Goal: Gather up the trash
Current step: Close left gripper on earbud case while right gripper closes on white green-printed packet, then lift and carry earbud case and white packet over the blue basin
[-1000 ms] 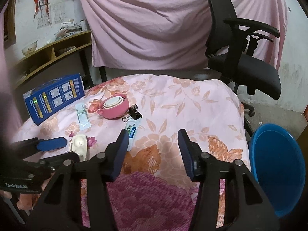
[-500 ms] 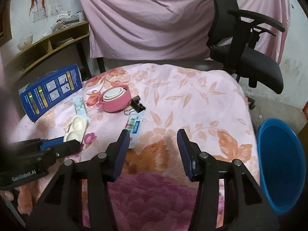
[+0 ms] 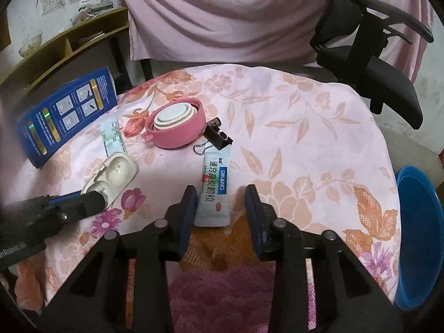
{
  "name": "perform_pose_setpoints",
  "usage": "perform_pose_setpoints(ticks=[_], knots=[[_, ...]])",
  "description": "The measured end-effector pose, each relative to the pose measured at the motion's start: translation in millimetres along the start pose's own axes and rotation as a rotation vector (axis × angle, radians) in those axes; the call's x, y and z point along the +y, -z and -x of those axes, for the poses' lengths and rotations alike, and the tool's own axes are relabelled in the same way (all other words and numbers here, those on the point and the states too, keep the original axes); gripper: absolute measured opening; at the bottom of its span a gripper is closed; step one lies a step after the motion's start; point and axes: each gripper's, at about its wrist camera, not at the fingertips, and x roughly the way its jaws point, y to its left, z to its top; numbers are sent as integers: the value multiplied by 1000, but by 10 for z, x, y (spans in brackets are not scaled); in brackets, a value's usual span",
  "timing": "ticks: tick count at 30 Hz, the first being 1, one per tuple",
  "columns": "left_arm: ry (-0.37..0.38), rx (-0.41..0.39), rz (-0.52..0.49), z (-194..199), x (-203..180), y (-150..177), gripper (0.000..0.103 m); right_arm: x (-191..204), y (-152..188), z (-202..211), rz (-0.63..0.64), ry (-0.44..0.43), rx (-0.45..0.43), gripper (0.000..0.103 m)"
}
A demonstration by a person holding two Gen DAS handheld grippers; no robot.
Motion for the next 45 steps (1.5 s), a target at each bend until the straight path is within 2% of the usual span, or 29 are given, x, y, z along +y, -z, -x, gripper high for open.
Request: perform_pose_setpoints(ticks=[4, 9, 12, 17, 22, 35, 45], knots=[[-6, -10, -31, 15, -54, -15, 21, -22, 13, 15, -12, -23, -3, 44], [-4, -16, -21, -37, -55, -46, 21, -26, 20, 22, -18, -31, -4, 44], [9, -19, 3, -44, -25, -60, 20, -22, 35, 39, -17, -30, -3, 44], [-13, -29, -8, -32, -35, -42, 10, -6, 50, 49, -14, -40, -2, 44], [-11, -49, -24, -32, -80, -28, 10, 26, 85, 138, -5, -38, -36, 43], [-12, -187, -55, 108, -197, -11, 10, 61, 156, 531, 15, -12, -238, 41], [-8, -330, -131, 306, -337, 41, 10, 65, 300, 938, 12, 15, -468, 41]])
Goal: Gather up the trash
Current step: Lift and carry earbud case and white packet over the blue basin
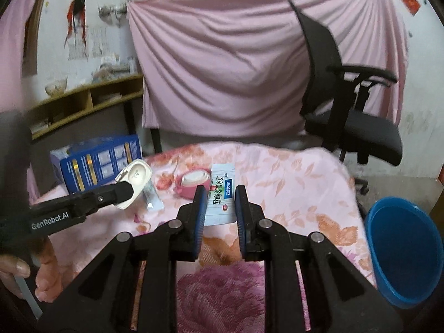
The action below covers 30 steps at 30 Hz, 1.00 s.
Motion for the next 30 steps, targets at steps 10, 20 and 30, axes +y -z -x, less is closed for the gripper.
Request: perform_pose_setpoints(ticks=[10, 20, 30], knots=[[-32, -165, -115, 292, -254, 46, 10, 109, -3, 377, 50, 56, -199, 41], [-38, -267, -169, 437, -486, 116, 10, 15, -39, 725, 85, 161, -339, 41], [46, -276, -224, 355, -1051, 134, 10, -333, -148, 1144, 82, 309, -447, 41]])
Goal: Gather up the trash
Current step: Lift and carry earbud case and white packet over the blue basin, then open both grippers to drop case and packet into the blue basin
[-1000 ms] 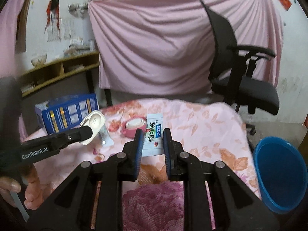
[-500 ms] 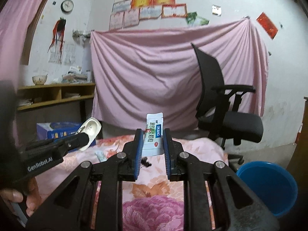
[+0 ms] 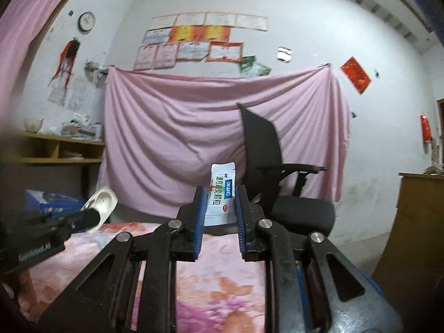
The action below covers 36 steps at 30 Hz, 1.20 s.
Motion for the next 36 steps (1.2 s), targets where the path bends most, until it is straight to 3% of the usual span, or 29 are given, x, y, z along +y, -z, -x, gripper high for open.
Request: perform_pose_setpoints(ticks=[5, 10, 15, 22, 31, 36], knots=[[82, 9, 6, -284, -401, -106, 10, -381, -50, 71, -45, 81, -14, 41], [142, 68, -45, -590, -783, -100, 10, -765, -22, 40, -133, 116, 35, 41], [192, 189, -71, -984, -1122, 1, 10, -1087, 80, -43, -199, 158, 87, 41], [256, 374, -22, -1482, -1384, 128, 10, -1518, 317, -187, -353, 181, 206, 41], [275, 532, -6, -1889, -1612, 319, 10, -1882, 622, -389, -474, 211, 371, 41], [260, 603, 13, -2048, -1657, 422, 10, -2015, 715, -411, -514, 214, 418, 41]])
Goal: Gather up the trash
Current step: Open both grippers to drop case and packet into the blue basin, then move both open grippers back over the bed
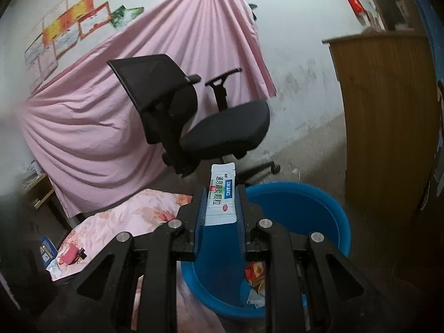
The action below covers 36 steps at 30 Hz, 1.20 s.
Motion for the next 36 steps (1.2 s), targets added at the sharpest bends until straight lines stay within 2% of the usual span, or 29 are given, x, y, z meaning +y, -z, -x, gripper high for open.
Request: perform_pose_setpoints(ticks=[9, 14, 20, 24, 31, 36], knots=[[-14, 50, 34, -127, 18, 1, 11, -61, 12, -58, -19, 13, 46, 42], [-22, 52, 53, -128, 75, 9, 29, -98, 20, -84, -35, 24, 66, 44], [-30, 22, 82, -41, 140, -3, 30, -115, 12, -84, -36, 34, 70, 48], [-41, -27, 82, 87, 164, -15, 34, -84, 2, -59, -22, 37, 60, 51], [-71, -130, 51, 420, 172, -67, 35, 47, -46, 35, 28, 21, 18, 58], [-110, -234, 42, 783, 258, -93, 49, 215, -89, 141, 65, -9, -36, 67]])
